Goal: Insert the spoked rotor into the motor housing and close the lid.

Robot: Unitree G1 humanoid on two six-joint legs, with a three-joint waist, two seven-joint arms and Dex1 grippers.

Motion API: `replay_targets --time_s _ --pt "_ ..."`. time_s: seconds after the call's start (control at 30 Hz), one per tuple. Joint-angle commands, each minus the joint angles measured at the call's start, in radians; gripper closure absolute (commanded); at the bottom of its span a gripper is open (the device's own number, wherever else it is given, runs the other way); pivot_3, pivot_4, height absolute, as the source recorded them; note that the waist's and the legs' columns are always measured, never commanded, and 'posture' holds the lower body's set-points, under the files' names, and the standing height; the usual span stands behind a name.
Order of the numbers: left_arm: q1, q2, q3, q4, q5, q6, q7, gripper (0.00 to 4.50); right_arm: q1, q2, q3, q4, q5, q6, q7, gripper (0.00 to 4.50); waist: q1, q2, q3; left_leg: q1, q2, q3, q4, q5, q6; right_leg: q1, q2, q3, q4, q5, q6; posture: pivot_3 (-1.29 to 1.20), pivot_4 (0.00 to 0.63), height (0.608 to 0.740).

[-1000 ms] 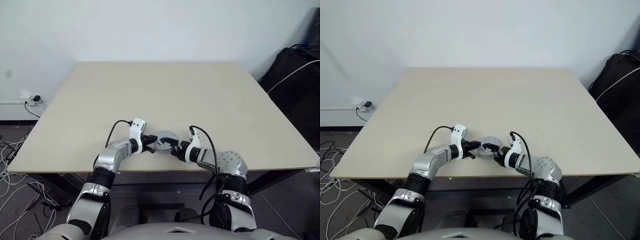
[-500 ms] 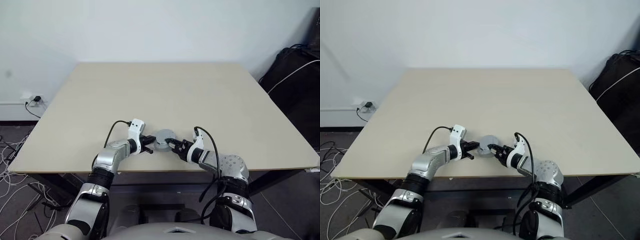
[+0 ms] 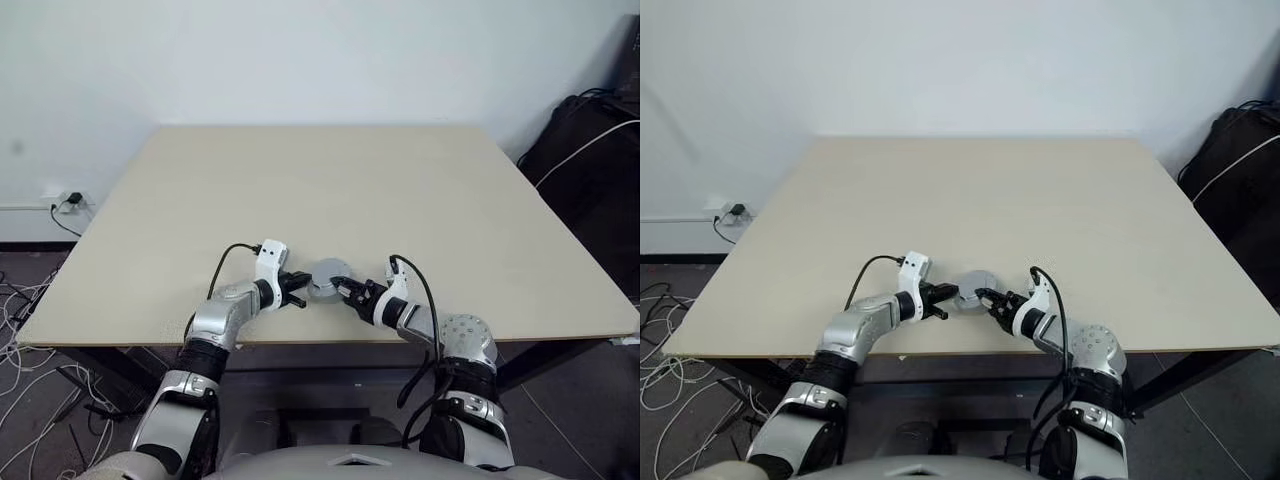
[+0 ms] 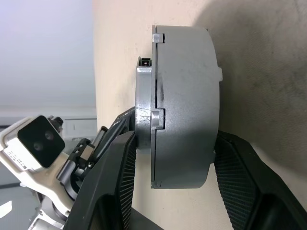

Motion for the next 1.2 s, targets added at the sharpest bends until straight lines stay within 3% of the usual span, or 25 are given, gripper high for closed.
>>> replay_targets --time_s 0.03,0.27,0.53,0.77,0.97,1.07,1.2 --pt "0.025 -0.034 0.066 -0.121 -0.044 -0.064 0.059 4.5 0.013 -0.002 0.009 -0.003 0.002 -0.013 -0.012 2.4 0.0 0.0 0.0 0.0 0.0 0.0 0.0 0.0 0.0 0.0 0.0 0.0 0.0 0.0 0.0 0.0 0.0 0.74" --pt "0.22 -0.091 0.163 -0.416 -0.192 0.012 0.137 4.5 0.035 0.0 -0.003 0.004 0.052 -0.028 0.007 2.4 -0.001 0.0 0.0 -0.002 0.0 0.0 -0.001 0.0 0.0 -0.002 -0.001 0.001 -0.001 0.0 -0.001 0.0 0.0 0.74" --pt "0.509 -0.195 0.213 -0.651 -0.5 0.141 0.143 4.5 0.049 0.012 -0.005 -0.015 0.184 0.014 0.126 2.41 -0.003 0.001 0.004 -0.004 0.0 0.0 0.0 -0.001 0.001 -0.004 -0.001 0.0 -0.001 -0.001 -0.001 0.0 0.0 0.74" --pt "0.592 -0.254 0.197 -0.695 -0.704 0.132 0.205 4.5 0.015 0.012 -0.004 -0.012 0.225 0.013 0.16 2.43 -0.002 0.0 0.009 -0.005 0.0 0.001 -0.001 -0.001 0.001 -0.005 0.001 0.0 -0.001 -0.001 -0.001 0.0 0.0 0.74" --pt "0.628 -0.296 0.184 -0.724 -0.985 0.113 0.238 4.5 -0.005 0.004 -0.006 -0.016 0.259 0.029 0.157 2.43 -0.002 -0.002 0.01 -0.005 0.0 0.001 -0.001 -0.001 0.001 -0.005 0.004 0.0 -0.002 -0.001 -0.001 0.0 0.0 0.74" --pt "0.643 -0.29 0.147 -0.716 -1.09 0.114 0.251 3.89 -0.011 -0.001 -0.005 -0.026 0.275 0.039 0.152 2.43 -0.002 -0.002 0.011 -0.005 0.0 0.001 -0.001 -0.001 0.001 -0.005 0.003 0.0 -0.002 -0.001 -0.001 0.0 0.0 0.74" --pt "0.643 -0.275 0.116 -0.683 -1.178 0.103 0.281 2.61 -0.02 -0.009 0.006 -0.041 0.295 0.057 0.145 2.43 -0.003 -0.002 0.011 -0.005 0.0 0.001 0.0 -0.001 0.001 -0.005 0.005 0.0 -0.001 -0.001 -0.001 0.0 0.0 0.74"
